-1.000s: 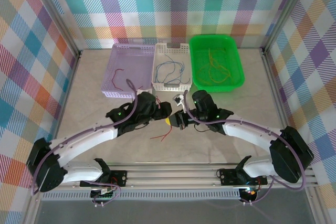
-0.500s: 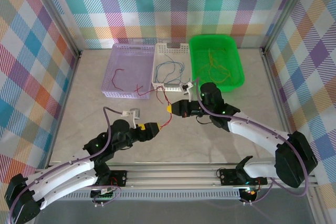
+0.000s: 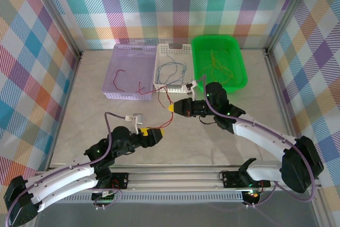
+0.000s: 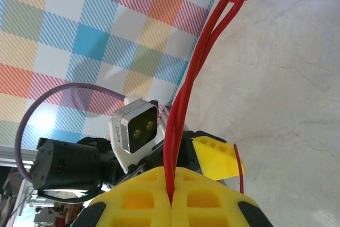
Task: Untangle the cables
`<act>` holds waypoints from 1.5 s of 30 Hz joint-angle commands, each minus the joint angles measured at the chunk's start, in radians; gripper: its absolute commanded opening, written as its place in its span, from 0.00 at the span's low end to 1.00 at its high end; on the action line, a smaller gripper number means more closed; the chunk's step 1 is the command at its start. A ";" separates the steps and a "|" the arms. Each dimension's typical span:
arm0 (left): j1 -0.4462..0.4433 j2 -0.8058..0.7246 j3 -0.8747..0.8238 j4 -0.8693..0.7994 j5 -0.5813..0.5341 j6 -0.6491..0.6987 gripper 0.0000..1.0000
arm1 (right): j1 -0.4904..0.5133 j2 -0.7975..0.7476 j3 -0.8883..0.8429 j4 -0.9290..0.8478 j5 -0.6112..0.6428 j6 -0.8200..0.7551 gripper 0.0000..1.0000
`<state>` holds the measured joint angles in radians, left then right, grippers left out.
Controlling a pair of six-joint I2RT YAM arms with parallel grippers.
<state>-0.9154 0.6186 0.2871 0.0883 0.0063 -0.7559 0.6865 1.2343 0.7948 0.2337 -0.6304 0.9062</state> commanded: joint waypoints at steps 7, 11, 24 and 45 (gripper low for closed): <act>-0.014 -0.025 -0.047 0.040 -0.175 -0.186 0.88 | 0.004 0.015 -0.048 0.234 -0.062 0.177 0.00; -0.019 -0.094 -0.077 0.045 -0.266 -0.277 0.88 | 0.014 0.012 -0.090 0.271 -0.060 0.203 0.00; -0.052 -0.166 -0.114 0.116 -0.303 -0.383 0.88 | 0.059 0.034 -0.171 0.463 0.003 0.263 0.00; -0.069 -0.009 -0.080 0.296 0.019 -0.140 0.89 | 0.074 0.102 -0.105 0.502 -0.061 0.322 0.00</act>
<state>-0.9749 0.6491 0.1932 0.3027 -0.0177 -0.9482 0.7544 1.3365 0.6495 0.6811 -0.6647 1.2194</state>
